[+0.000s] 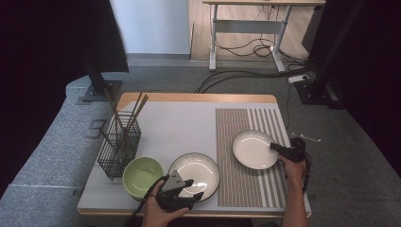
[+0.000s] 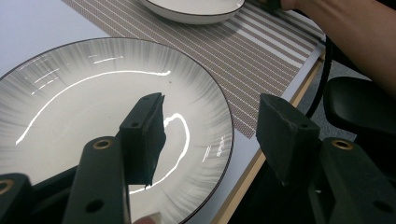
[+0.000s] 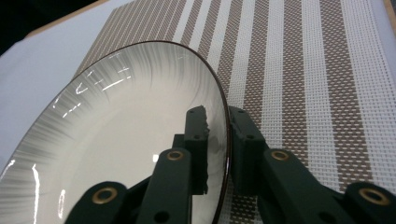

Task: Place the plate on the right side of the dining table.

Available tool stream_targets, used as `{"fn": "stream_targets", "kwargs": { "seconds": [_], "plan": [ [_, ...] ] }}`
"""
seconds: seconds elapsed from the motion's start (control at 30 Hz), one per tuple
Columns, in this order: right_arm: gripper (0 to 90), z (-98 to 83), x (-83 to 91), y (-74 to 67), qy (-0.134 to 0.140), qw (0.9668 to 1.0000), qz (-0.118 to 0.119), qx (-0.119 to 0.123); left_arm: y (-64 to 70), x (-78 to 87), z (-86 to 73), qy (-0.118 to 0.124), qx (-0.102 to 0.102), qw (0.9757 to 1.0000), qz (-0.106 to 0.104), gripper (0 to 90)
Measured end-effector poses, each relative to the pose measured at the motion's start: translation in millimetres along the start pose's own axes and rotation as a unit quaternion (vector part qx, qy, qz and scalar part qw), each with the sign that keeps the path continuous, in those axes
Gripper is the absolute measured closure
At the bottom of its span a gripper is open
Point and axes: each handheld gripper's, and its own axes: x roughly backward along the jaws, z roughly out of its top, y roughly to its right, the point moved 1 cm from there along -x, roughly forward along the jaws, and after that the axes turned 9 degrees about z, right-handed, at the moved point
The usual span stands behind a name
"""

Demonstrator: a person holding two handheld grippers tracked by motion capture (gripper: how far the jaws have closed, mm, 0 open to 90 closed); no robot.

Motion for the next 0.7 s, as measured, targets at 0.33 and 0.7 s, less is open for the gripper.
{"fn": "stream_targets", "kwargs": {
  "seconds": [0.33,0.7],
  "plan": [
    [62.0,9.5,31.5,1.3,0.079,0.9965,0.027,-0.008,-1.9,2.3,1.2,0.004,0.001,1.0,0.0,42.0],
    [57.2,13.5,35.1,-15.5,0.08,0.995,0.052,0.029,-3.7,2.8,1.9,0.005,0.003,1.0,-0.001,41.8]
  ]
}}
